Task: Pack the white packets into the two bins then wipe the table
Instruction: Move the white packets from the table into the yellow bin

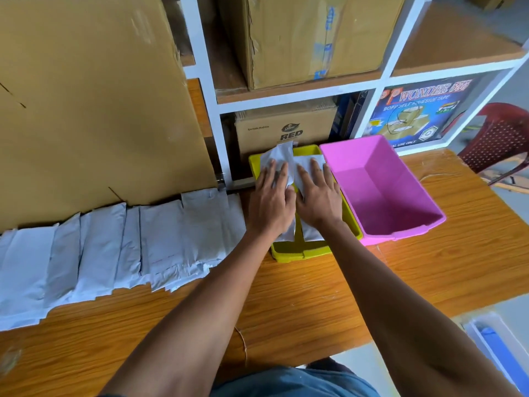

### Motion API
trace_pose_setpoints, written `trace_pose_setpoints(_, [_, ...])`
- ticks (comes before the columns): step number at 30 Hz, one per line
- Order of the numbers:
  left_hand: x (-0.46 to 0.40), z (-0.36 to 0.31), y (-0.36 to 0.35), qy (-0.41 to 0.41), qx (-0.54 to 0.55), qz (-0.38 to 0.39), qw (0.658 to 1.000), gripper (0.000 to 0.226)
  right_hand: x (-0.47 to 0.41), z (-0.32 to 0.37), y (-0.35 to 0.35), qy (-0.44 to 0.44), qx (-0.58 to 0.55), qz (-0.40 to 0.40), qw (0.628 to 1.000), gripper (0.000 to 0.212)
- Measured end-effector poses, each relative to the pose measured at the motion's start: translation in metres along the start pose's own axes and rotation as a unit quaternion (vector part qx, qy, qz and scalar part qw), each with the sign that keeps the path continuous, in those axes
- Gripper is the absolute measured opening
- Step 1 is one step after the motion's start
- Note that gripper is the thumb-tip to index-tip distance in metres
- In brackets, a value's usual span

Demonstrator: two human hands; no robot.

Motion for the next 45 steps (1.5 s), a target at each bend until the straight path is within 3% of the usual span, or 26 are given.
trace_pose_setpoints(10, [-0.031,0.004,-0.028,0.095,-0.067,0.016,0.993,0.061,-0.027,-0.020,-0.037,0.042,-0.009,0.064,0.997,0.066])
trace_pose_setpoints(19, [-0.046,0.023,-0.028,0.138,-0.094,0.008,0.986,0.060,-0.050,-0.038,-0.113,0.040,0.028,0.162,0.986,0.070])
trace_pose_setpoints(27, [-0.058,0.028,-0.040,0.139,-0.099,0.015,0.985,0.061,-0.047,-0.053,-0.164,0.017,0.030,0.239,0.970,0.069])
trace_pose_setpoints(35, [-0.059,0.027,-0.042,0.133,-0.101,0.015,0.986,0.060,-0.045,-0.053,-0.166,0.030,0.028,0.272,0.961,0.073])
trace_pose_setpoints(39, [-0.055,0.013,-0.042,0.119,-0.091,0.006,0.989,0.061,-0.055,-0.048,-0.150,0.041,0.009,0.254,0.966,0.073])
trace_pose_setpoints(45, [-0.054,-0.002,-0.063,0.121,-0.079,0.004,0.989,0.066,-0.068,-0.048,-0.074,0.064,-0.089,0.129,0.986,0.078])
Point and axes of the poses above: each hand's wrist, its own x-axis away from the middle knuckle, its own y-axis out of the back of the hand, z = x × y, the point moved 10 cm from there along -x, towards the middle knuckle, and after that the axes turned 6 degrees about y, right-handed, at the moved point
